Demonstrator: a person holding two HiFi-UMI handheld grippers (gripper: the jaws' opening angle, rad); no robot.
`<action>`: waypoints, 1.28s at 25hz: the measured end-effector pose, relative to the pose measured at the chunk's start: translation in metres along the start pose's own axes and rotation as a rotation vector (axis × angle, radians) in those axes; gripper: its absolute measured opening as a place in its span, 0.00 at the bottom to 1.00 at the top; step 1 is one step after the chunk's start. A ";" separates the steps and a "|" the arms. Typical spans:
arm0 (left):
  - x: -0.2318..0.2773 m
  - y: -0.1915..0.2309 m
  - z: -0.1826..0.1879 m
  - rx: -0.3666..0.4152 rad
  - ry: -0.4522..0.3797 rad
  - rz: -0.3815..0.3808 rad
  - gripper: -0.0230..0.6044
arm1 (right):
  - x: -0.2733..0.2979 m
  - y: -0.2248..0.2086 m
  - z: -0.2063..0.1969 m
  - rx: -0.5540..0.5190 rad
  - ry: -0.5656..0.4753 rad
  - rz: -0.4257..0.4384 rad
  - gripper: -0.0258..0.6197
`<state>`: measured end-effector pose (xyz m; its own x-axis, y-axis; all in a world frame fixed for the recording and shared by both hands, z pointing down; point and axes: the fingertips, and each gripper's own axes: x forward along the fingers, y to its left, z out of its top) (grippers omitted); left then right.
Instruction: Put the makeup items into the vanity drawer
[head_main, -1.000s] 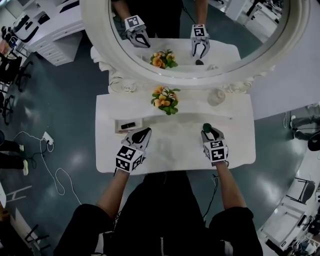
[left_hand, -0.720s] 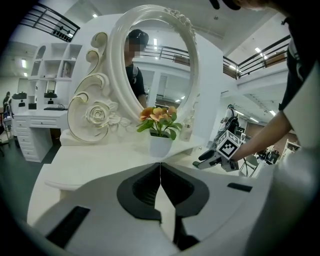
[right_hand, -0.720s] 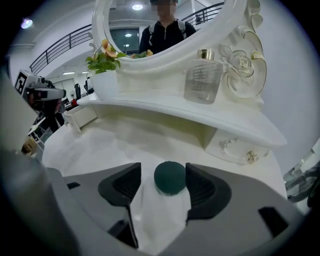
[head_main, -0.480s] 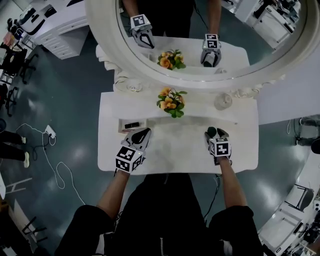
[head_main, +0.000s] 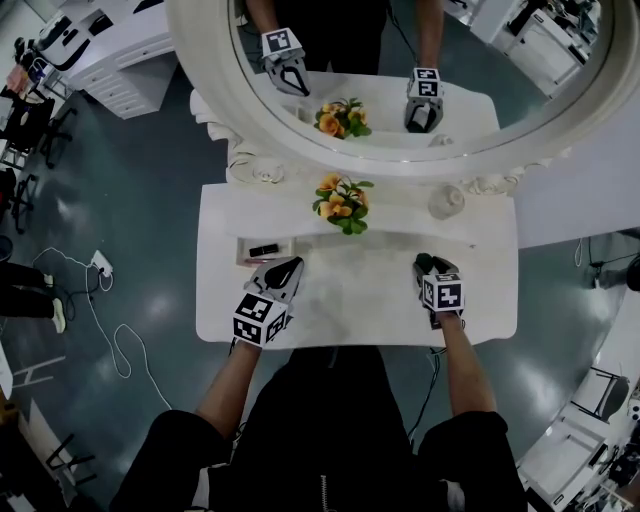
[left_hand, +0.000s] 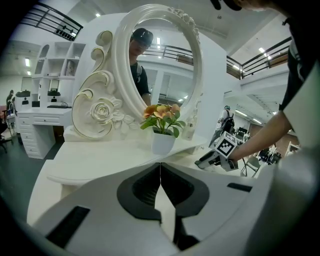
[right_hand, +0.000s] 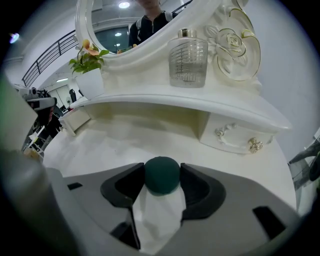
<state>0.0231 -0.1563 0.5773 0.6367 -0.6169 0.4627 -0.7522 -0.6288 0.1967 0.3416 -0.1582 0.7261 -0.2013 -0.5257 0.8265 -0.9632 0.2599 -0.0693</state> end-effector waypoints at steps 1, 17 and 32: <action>0.000 0.000 0.000 0.001 0.000 -0.001 0.07 | -0.001 0.000 0.001 -0.001 -0.006 -0.004 0.39; -0.006 -0.001 -0.002 0.010 0.001 -0.002 0.07 | -0.006 0.002 -0.002 0.018 -0.004 0.003 0.25; -0.013 0.001 -0.001 0.015 -0.007 0.007 0.07 | -0.012 0.007 0.004 -0.071 -0.009 -0.050 0.08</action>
<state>0.0140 -0.1481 0.5727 0.6328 -0.6247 0.4575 -0.7539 -0.6317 0.1804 0.3362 -0.1532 0.7132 -0.1552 -0.5469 0.8227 -0.9571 0.2896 0.0120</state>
